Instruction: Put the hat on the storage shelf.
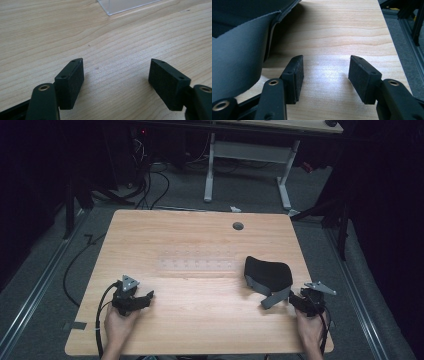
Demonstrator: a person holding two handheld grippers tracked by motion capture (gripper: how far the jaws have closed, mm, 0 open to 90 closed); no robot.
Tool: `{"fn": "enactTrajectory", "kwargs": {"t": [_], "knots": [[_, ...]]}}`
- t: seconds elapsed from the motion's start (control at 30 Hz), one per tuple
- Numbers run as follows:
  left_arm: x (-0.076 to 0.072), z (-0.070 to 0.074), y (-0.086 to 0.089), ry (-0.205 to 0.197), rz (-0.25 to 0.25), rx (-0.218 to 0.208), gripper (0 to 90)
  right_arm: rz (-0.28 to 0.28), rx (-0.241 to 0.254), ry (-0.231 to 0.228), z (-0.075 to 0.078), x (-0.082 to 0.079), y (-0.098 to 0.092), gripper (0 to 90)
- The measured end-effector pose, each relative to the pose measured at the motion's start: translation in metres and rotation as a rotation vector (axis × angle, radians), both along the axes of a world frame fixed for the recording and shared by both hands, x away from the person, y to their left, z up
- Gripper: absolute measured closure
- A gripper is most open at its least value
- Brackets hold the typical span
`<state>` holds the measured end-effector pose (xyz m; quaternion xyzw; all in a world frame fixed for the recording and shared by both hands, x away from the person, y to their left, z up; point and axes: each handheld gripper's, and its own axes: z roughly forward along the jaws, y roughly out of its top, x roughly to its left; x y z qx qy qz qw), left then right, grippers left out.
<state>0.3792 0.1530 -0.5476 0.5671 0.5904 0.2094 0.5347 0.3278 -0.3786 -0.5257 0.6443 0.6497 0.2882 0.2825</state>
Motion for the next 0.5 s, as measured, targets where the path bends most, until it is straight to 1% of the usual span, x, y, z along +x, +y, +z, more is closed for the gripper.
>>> {"fn": "enactTrajectory", "kwargs": {"t": [0.07, 0.13, 0.33, 0.43, 0.5], "knots": [[0.0, 0.0, 0.0, 0.0, 0.0, 0.0, 28.9, 0.002, 0.008, 0.003, 0.0, -0.001, -0.001, 47.1], [0.0, 0.0, 0.0, 0.0, 0.0, 0.001, 28.9, 0.003, 0.006, 0.005, -0.001, -0.004, -0.002, 48.1], [0.0, 0.0, 0.0, 0.0, 0.002, 0.0, 28.9, -0.007, 0.053, -0.02, 0.002, -0.018, -0.01, 49.5], [0.0, 0.0, 0.0, 0.0, 0.003, 0.0, 28.9, -0.005, 0.056, -0.033, 0.005, -0.025, -0.012, 50.0], [0.0, 0.0, 0.0, 0.0, 0.003, 0.001, 28.9, 0.006, 0.063, -0.032, 0.007, -0.03, -0.014, 51.7]]}}
